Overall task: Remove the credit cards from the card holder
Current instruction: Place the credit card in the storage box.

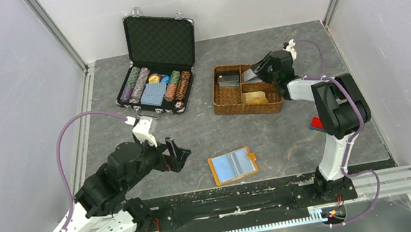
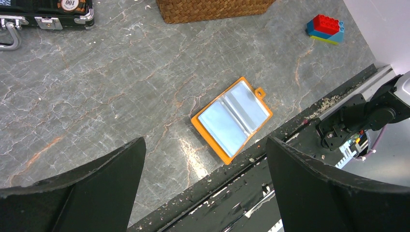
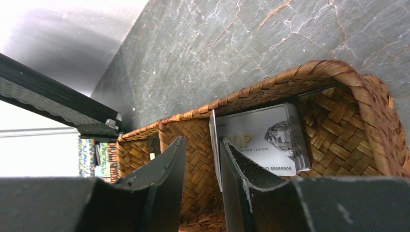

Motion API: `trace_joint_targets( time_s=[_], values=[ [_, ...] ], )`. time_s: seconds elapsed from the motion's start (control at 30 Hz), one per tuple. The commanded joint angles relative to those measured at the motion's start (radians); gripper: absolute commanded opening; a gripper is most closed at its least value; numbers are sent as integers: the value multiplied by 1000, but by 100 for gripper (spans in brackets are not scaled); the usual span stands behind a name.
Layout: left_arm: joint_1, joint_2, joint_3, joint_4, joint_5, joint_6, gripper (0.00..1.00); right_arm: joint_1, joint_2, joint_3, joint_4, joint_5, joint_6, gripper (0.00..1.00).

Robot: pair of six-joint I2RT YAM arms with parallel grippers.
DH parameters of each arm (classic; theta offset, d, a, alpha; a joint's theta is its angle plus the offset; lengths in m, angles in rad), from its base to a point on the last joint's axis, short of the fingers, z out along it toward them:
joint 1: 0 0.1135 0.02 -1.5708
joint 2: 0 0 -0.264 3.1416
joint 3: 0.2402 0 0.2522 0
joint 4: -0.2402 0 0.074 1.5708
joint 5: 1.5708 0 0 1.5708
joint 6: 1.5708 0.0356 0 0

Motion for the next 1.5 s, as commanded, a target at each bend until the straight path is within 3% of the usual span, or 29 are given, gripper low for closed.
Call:
trace_joint_targets(
  time_s=[0.0, 0.87, 1.47],
  values=[
    [0, -8, -2, 19, -22, 70, 100, 6, 30, 62, -125, 22, -75, 35],
    [-1, -5, -3, 20, -26, 71, 100, 6, 60, 256, -344, 58, -260, 41],
    [-1, 10, -8, 20, -37, 71, 100, 7, -40, 290, -485, 9, -372, 42]
  ],
)
